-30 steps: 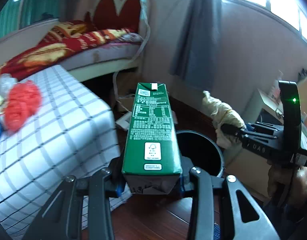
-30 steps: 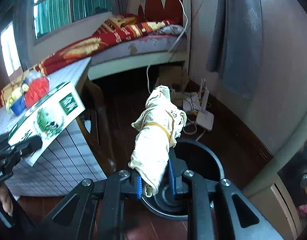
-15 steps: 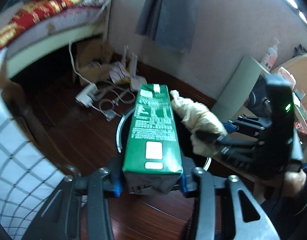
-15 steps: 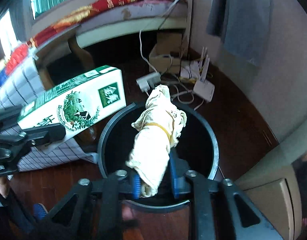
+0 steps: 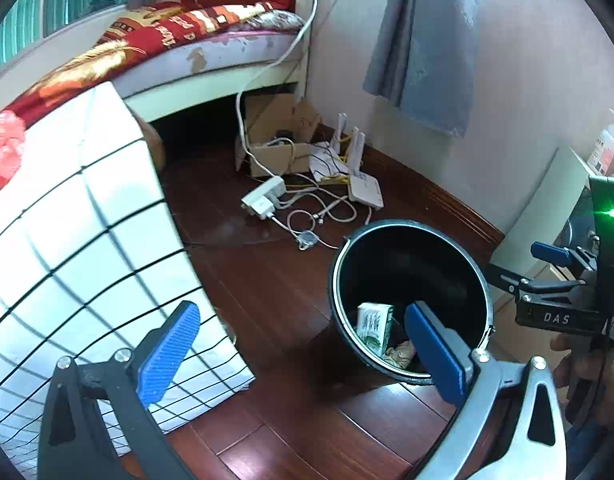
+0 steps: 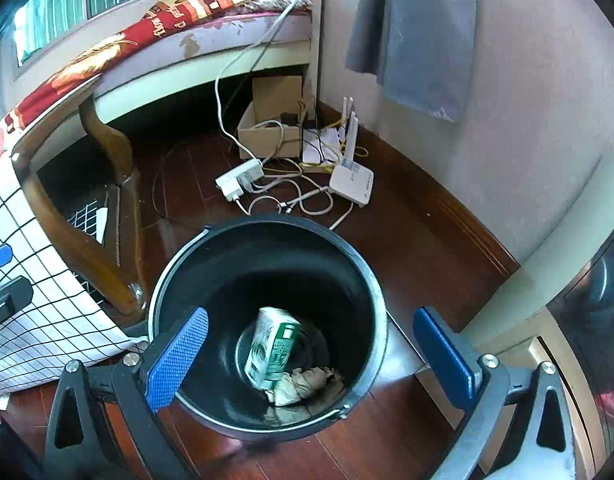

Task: Collect trash
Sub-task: 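Move both open grippers back toward the grid-covered box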

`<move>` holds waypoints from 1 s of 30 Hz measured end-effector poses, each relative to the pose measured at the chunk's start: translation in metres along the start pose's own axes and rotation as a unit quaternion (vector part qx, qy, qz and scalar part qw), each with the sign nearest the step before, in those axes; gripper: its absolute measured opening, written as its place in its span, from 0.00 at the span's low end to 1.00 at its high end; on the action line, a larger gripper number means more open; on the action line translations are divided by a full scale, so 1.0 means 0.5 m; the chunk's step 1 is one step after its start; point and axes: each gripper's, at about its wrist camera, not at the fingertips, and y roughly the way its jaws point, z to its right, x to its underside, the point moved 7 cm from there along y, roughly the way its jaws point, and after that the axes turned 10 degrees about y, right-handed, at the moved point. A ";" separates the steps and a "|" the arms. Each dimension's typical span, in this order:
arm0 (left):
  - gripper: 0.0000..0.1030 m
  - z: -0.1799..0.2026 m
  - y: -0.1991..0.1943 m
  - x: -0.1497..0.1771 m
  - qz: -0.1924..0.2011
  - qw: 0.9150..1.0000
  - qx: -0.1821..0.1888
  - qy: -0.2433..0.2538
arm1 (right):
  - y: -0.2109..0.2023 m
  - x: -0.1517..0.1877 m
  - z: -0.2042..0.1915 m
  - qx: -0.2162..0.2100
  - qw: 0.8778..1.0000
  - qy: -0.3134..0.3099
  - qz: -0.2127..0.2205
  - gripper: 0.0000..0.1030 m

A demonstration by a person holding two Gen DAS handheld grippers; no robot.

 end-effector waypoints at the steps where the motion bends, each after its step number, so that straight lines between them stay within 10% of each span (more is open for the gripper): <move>1: 1.00 -0.002 -0.004 0.000 0.002 1.000 -0.002 0.000 | -0.001 -0.003 -0.005 -0.002 1.000 -0.003 0.003 1.00; 30: 1.00 -0.260 -0.223 0.057 0.057 0.981 -0.155 -0.107 | -0.157 -0.019 -0.381 -0.111 0.986 -0.104 0.071 1.00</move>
